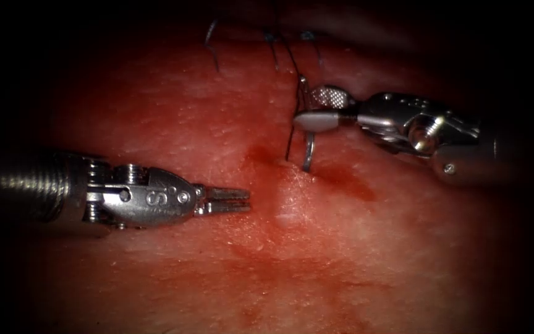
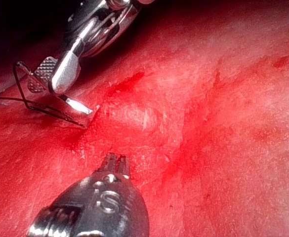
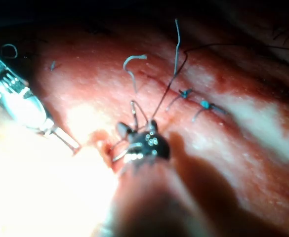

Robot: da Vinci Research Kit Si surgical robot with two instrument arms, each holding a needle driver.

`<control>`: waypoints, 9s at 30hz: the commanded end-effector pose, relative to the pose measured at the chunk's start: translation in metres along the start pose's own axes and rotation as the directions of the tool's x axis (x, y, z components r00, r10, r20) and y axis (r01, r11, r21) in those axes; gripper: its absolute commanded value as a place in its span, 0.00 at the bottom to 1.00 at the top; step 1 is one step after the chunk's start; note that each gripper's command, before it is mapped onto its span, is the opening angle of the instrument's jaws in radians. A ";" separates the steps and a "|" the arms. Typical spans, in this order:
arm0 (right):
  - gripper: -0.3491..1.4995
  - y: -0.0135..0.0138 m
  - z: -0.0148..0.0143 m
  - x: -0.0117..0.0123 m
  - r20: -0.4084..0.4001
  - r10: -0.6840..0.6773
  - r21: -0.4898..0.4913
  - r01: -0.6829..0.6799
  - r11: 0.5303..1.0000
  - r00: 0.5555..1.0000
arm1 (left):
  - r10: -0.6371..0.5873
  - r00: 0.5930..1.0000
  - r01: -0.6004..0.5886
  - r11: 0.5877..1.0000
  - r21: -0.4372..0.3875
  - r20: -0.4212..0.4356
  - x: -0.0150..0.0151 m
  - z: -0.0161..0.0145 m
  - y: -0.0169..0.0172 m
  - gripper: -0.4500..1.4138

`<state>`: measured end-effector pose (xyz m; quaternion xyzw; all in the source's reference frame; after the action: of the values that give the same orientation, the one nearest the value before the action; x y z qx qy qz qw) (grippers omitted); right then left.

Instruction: Wound Closure

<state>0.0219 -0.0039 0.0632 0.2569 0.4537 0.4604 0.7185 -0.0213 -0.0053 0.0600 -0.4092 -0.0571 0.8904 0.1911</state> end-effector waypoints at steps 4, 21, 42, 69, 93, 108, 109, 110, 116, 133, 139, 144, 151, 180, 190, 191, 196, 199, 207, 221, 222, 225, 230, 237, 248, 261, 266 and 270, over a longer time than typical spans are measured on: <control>0.91 -0.0002 0.0021 -0.0004 0.000 -0.005 0.011 0.005 1.000 1.000 | 0.000 1.000 0.000 1.000 -0.002 -0.002 0.0000 0.0008 0.0001 0.16; 0.52 0.0011 0.0012 -0.0029 0.079 0.098 -0.019 -0.097 0.995 0.992 | 0.000 1.000 0.000 1.000 -0.004 -0.003 0.0000 0.0006 0.0001 0.16; 0.00 0.0010 0.0006 -0.0021 0.063 0.106 -0.001 -0.106 0.994 0.992 | 0.006 1.000 -0.006 1.000 -0.005 -0.001 0.0002 0.0008 0.0003 0.15; 0.00 0.0011 -0.0046 0.0037 -0.164 -0.163 -0.037 0.159 0.987 0.973 | 0.019 1.000 -0.019 1.000 0.004 -0.013 0.0026 0.0008 0.0013 0.14; 0.00 0.0012 -0.0063 0.0069 -0.196 -0.547 -0.130 0.532 0.837 0.814 | 0.025 0.999 -0.025 1.000 0.014 -0.038 0.0029 0.0006 0.0016 0.15; 0.00 -0.0009 -0.0033 0.0031 -0.163 -0.575 -0.072 0.571 0.818 0.802 | 0.026 0.999 -0.025 1.000 0.013 -0.039 0.0029 0.0005 0.0016 0.15; 0.00 -0.0006 -0.0033 0.0028 -0.160 -0.583 -0.073 0.579 0.812 0.797 | 0.026 0.999 -0.025 1.000 0.013 -0.039 0.0029 0.0005 0.0016 0.15; 0.00 -0.0003 -0.0032 0.0026 -0.161 -0.576 -0.072 0.573 0.816 0.801 | 0.026 0.999 -0.025 1.000 0.013 -0.039 0.0029 0.0005 0.0016 0.15; 0.00 -0.0007 -0.0031 0.0023 -0.159 -0.578 -0.059 0.576 0.815 0.801 | 0.026 0.999 -0.025 1.000 0.014 -0.039 0.0029 0.0005 0.0016 0.15; 0.00 -0.0024 -0.0021 0.0012 -0.157 -0.393 0.037 0.403 0.915 0.906 | 0.028 0.999 -0.028 1.000 0.005 -0.035 0.0030 0.0006 0.0023 0.16; 0.00 -0.0021 -0.0026 0.0012 -0.145 -0.301 0.071 0.313 0.947 0.943 | 0.034 0.999 -0.034 0.999 -0.007 -0.023 0.0028 0.0006 0.0025 0.16; 0.00 -0.0019 -0.0023 0.0009 -0.130 -0.174 0.122 0.189 0.974 0.976 | 0.041 0.999 -0.041 0.999 -0.019 -0.008 0.0024 0.0008 0.0029 0.16; 0.00 -0.0014 -0.0011 -0.0011 -0.073 0.006 0.179 0.007 0.984 0.997 | 0.046 0.999 -0.046 0.999 -0.030 -0.005 0.0024 0.0016 0.0035 0.16; 0.00 -0.0079 0.0009 -0.0039 0.049 0.612 0.257 -0.602 0.756 0.789 | 0.058 0.998 -0.058 0.998 -0.031 -0.010 0.0017 0.0025 0.0030 0.15; 0.00 -0.0107 0.0010 -0.0077 0.190 0.739 0.198 -0.763 0.615 0.646 | 0.059 0.998 -0.059 0.998 -0.035 -0.011 0.0016 0.0022 0.0027 0.15; 0.00 -0.0108 0.0009 -0.0081 0.201 0.746 0.196 -0.772 0.605 0.635 | 0.059 0.998 -0.059 0.998 -0.035 -0.011 0.0016 0.0022 0.0027 0.15; 0.00 -0.0116 0.0000 -0.0088 0.234 0.771 0.226 -0.805 0.549 0.592 | 0.059 0.998 -0.059 0.998 -0.034 -0.011 0.0016 0.0023 0.0027 0.15; 0.00 -0.0122 -0.0003 -0.0090 0.249 0.787 0.229 -0.824 0.518 0.564 | 0.059 0.998 -0.059 0.998 -0.033 -0.010 0.0016 0.0024 0.0028 0.15; 0.00 -0.0128 -0.0008 -0.0093 0.285 0.799 0.235 -0.847 0.477 0.530 | 0.060 0.998 -0.060 0.998 -0.033 -0.011 0.0015 0.0025 0.0027 0.15; 0.00 -0.0161 -0.0016 -0.0098 0.361 0.808 0.299 -0.879 0.372 0.465 | 0.061 0.998 -0.061 0.998 -0.033 -0.011 0.0014 0.0025 0.0027 0.15; 0.00 -0.0161 -0.0016 -0.0098 0.361 0.808 0.299 -0.879 0.372 0.465 | 0.061 0.998 -0.061 0.998 -0.033 -0.011 0.0014 0.0025 0.0027 0.15; 0.00 -0.0166 -0.0017 -0.0097 0.364 0.814 0.310 -0.883 0.353 0.453 | 0.061 0.998 -0.061 0.998 -0.033 -0.011 0.0014 0.0025 0.0027 0.15; 0.00 -0.0177 -0.0019 -0.0092 0.370 0.814 0.315 -0.885 0.344 0.448 | 0.061 0.998 -0.061 0.998 -0.033 -0.011 0.0014 0.0025 0.0027 0.15; 0.00 -0.0192 -0.0020 -0.0100 0.393 0.803 0.311 -0.886 0.343 0.448 | 0.061 0.998 -0.061 0.998 -0.033 -0.011 0.0014 0.0025 0.0027 0.15; 0.00 -0.0180 -0.0010 -0.0124 0.414 0.812 0.276 -0.906 0.320 0.413 | 0.061 0.998 -0.061 0.998 -0.033 -0.011 0.0014 0.0025 0.0027 0.16; 0.80 -0.0127 -0.0030 -0.0061 -0.065 0.732 0.477 -0.623 0.620 0.678 | 0.057 0.998 -0.057 0.998 -0.041 -0.012 0.0019 0.0013 0.0029 0.17; 0.79 -0.0091 -0.0054 -0.0040 -0.191 0.640 0.416 -0.529 0.739 0.744 | 0.045 0.999 -0.046 0.997 -0.056 -0.015 0.0034 -0.0007 0.0031 0.17; 0.74 -0.0071 -0.0065 -0.0031 -0.238 0.547 0.338 -0.459 0.822 0.803 | 0.056 0.998 -0.057 0.996 -0.063 -0.017 0.0045 -0.0017 0.0034 0.17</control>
<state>0.0182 -0.0101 0.0554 0.3822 0.5371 0.6041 0.4477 -0.0231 -0.0068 0.0541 -0.4234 -0.0722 0.8900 0.1531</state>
